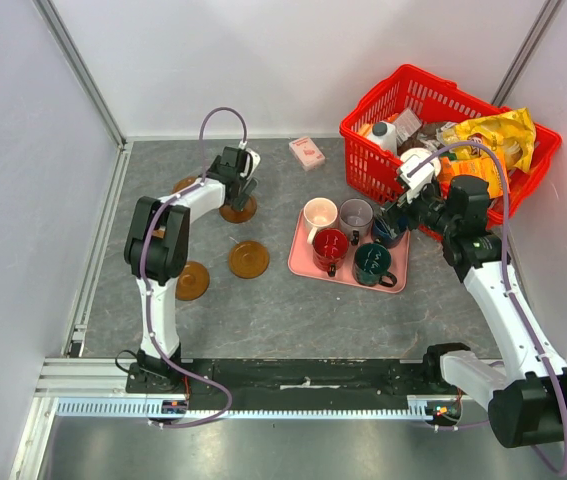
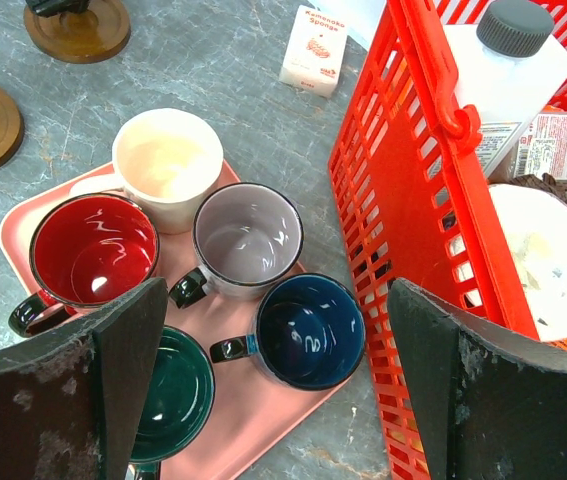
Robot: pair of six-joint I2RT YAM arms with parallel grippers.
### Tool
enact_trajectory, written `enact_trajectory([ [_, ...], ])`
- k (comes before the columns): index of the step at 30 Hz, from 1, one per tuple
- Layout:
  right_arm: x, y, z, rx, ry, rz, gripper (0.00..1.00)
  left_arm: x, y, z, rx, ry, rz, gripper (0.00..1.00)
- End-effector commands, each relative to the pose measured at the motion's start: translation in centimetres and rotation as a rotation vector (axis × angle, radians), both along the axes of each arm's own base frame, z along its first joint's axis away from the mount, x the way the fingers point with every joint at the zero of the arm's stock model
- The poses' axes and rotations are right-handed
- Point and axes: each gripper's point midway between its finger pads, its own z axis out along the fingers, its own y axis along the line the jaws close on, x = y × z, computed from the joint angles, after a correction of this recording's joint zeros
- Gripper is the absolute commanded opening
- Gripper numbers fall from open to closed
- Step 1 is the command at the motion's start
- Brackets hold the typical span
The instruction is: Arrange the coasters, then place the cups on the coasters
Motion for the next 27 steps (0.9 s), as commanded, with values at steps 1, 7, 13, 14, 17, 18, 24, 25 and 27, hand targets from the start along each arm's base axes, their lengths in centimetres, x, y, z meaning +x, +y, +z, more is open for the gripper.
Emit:
enact_trajectory([
  [1,-0.1,0.3,1.1,0.018,-0.037,0.015,0.98,-3.1,2.8,-3.4,0.093,0.168,0.02,0.92],
  [7,-0.1,0.2,1.2,0.02,-0.037,0.013,0.98,-3.0,1.7,-1.7,0.02,0.134,0.01,0.92],
  [13,-0.1,0.2,1.0,0.022,-0.031,0.012,0.98,-1.7,-0.4,4.8,-0.121,-0.008,-0.02,0.93],
  [14,-0.1,0.3,1.1,0.022,-0.033,0.013,0.98,-1.7,-0.7,6.8,-0.148,-0.046,-0.03,0.93],
  [17,0.0,0.2,1.1,0.019,-0.035,0.01,0.98,-3.0,-2.0,12.2,-0.248,-0.13,-0.095,0.93],
  [18,-0.1,0.2,1.2,0.019,-0.037,0.011,0.98,-3.9,-2.5,13.8,-0.281,-0.147,-0.128,0.93],
  [24,-0.3,0.3,1.6,0.026,-0.047,0.017,0.98,-13.8,-1.7,17.3,-0.353,-0.194,-0.32,0.95],
  [25,-0.5,0.5,1.7,0.03,-0.049,0.026,0.98,-15.2,-0.8,16.4,-0.361,-0.195,-0.308,0.97],
  [27,-0.6,0.5,1.8,0.035,-0.05,0.031,0.98,-17.8,1.0,15.2,-0.379,-0.217,-0.29,1.0],
])
